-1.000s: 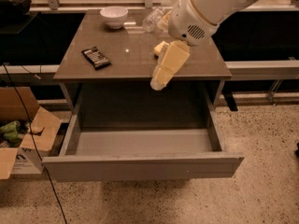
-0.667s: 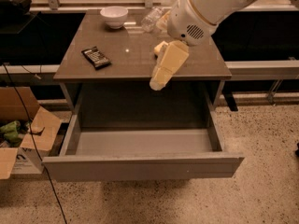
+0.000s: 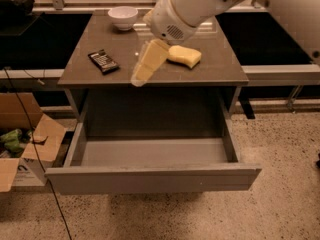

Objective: Place rxbar chocolate into top drawer

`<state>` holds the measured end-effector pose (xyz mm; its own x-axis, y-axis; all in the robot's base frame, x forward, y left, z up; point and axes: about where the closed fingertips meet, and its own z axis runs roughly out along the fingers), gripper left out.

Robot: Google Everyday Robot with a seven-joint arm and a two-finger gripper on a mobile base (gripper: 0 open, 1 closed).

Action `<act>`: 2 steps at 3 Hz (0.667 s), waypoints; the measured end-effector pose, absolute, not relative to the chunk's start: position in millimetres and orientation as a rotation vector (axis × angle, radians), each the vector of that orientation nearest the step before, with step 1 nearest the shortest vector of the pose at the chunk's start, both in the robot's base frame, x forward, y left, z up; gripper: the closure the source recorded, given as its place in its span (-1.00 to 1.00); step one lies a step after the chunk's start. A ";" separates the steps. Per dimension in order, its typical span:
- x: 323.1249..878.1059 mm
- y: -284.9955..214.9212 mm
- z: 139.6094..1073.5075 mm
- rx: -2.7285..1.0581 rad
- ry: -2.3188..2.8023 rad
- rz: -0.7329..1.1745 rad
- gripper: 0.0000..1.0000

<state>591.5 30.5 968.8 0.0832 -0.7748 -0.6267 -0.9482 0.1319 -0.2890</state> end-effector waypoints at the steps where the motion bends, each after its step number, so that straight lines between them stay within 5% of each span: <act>1: 621.5 70.2 959.0 -1.660 1.695 0.369 -1.00; 2: 653.1 105.7 943.0 -1.634 1.673 0.426 -1.00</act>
Offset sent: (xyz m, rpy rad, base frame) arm 0.1006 0.1149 -0.0426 0.1616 0.0311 0.0363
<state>653.1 105.7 943.0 0.0922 -0.7087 -0.6995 -0.9570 0.1311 -0.2589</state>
